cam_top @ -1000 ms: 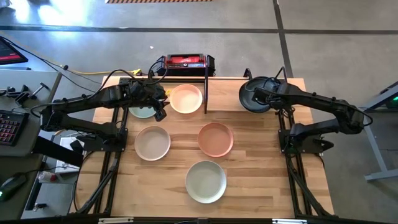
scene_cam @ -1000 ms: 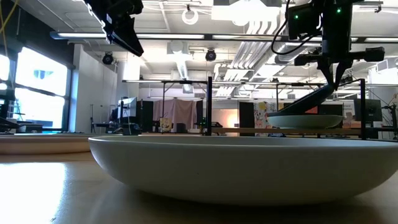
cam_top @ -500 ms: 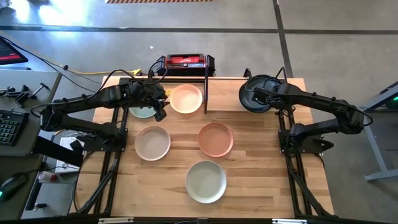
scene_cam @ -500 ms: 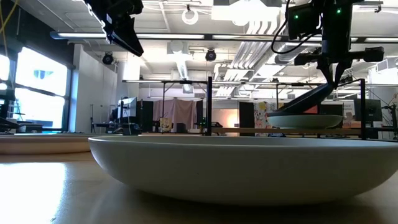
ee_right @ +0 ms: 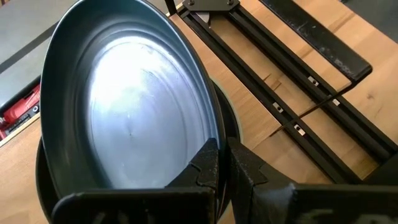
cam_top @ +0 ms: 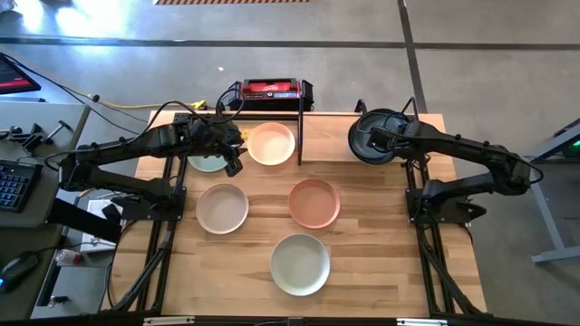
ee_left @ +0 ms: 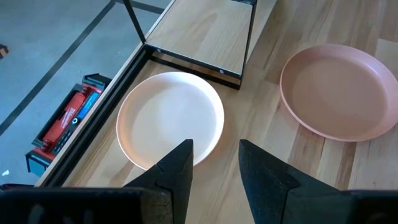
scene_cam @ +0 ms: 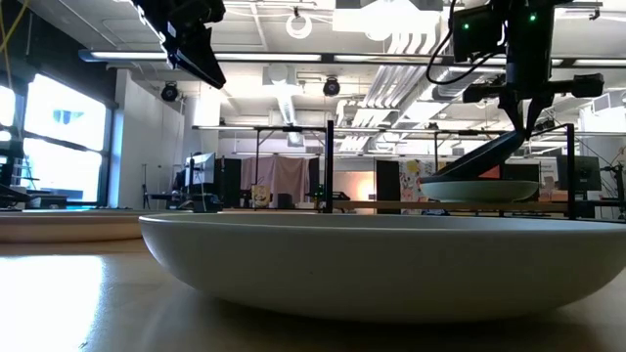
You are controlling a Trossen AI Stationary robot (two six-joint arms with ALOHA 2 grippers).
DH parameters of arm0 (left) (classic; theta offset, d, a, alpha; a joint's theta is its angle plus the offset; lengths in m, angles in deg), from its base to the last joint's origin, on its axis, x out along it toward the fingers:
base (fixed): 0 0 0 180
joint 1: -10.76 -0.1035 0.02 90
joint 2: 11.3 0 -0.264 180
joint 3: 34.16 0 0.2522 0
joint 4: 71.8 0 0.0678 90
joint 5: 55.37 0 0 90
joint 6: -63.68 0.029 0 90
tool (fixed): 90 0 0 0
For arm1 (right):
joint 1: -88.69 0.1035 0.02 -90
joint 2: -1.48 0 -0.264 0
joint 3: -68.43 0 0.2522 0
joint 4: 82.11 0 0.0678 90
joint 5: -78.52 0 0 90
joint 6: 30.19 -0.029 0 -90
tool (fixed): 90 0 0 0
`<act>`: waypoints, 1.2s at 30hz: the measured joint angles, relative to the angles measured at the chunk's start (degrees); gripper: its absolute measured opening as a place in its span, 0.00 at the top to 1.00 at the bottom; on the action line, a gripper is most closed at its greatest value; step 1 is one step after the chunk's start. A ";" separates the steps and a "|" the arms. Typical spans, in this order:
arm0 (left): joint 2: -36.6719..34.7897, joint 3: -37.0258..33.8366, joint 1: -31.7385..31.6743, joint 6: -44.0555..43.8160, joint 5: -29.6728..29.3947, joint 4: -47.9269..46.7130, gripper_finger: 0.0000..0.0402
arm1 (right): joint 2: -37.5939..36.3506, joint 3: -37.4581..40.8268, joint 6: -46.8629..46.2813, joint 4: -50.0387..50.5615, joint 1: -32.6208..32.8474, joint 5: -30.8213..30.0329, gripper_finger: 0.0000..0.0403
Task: Place and stack plates onto a shelf
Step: Stack the black plate on top of the black plate
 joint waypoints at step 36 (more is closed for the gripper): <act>-0.01 -0.01 0.00 -0.06 0.00 0.01 0.70 | 0.00 -0.02 0.00 -1.25 0.00 0.14 1.00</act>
